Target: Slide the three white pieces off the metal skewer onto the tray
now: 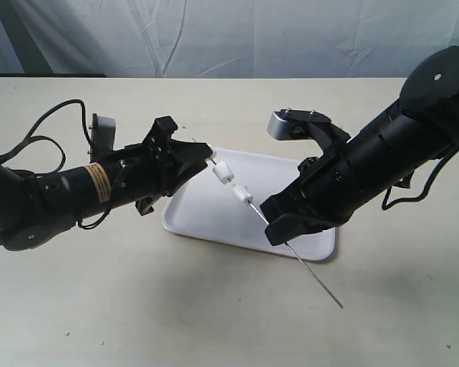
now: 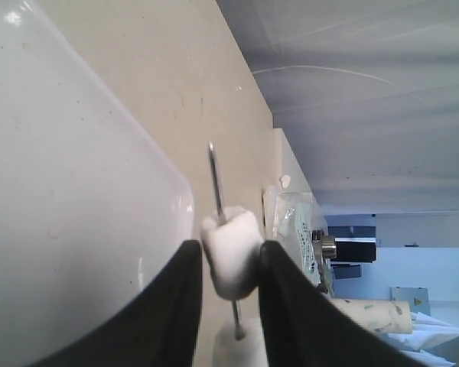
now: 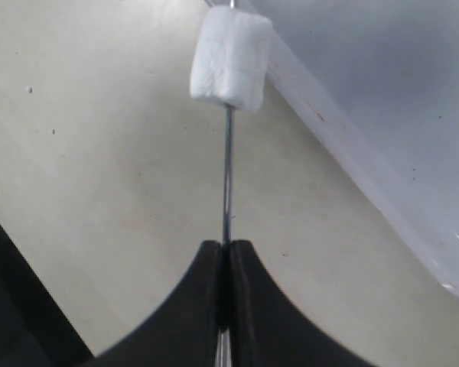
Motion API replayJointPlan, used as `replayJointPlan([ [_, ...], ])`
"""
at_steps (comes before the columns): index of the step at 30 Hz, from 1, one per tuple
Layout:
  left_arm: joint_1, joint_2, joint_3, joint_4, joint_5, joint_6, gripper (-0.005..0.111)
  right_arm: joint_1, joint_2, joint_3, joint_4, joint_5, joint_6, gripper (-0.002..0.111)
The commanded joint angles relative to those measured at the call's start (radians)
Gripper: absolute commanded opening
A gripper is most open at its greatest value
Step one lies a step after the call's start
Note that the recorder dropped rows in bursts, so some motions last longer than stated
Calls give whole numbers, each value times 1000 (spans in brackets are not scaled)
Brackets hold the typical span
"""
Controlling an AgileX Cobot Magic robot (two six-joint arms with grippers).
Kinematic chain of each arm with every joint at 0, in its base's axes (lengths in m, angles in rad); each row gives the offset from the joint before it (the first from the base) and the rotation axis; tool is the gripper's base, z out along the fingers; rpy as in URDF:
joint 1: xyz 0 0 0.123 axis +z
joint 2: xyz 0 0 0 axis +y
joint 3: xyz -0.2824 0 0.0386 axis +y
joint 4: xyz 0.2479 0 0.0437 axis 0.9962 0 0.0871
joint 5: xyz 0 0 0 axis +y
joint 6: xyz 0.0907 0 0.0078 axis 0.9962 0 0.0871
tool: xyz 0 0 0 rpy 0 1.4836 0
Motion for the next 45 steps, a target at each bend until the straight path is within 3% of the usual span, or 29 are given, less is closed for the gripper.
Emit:
replayJointPlan([
  [1, -2, -2, 0, 13, -8, -4, 26, -1, -9, 5, -2, 7, -7, -1],
  [9, -2, -2, 0, 7, -8, -4, 26, -1, -9, 5, -2, 11, -7, -1],
  [15, -2, -2, 0, 7, -11, -4, 12, -1, -9, 5, -2, 11, -7, -1],
  [31, -2, -2, -31, -37, -23, -4, 12, -1, -9, 5, -10, 31, -7, -1],
  [41, -2, -2, -96, -130, 89, 7, 12, -1, -9, 5, -59, 86, 31, -1],
  [45, 6, -2, -133, -216, 190, 102, 12, -1, -9, 5, -173, 136, 134, -1],
])
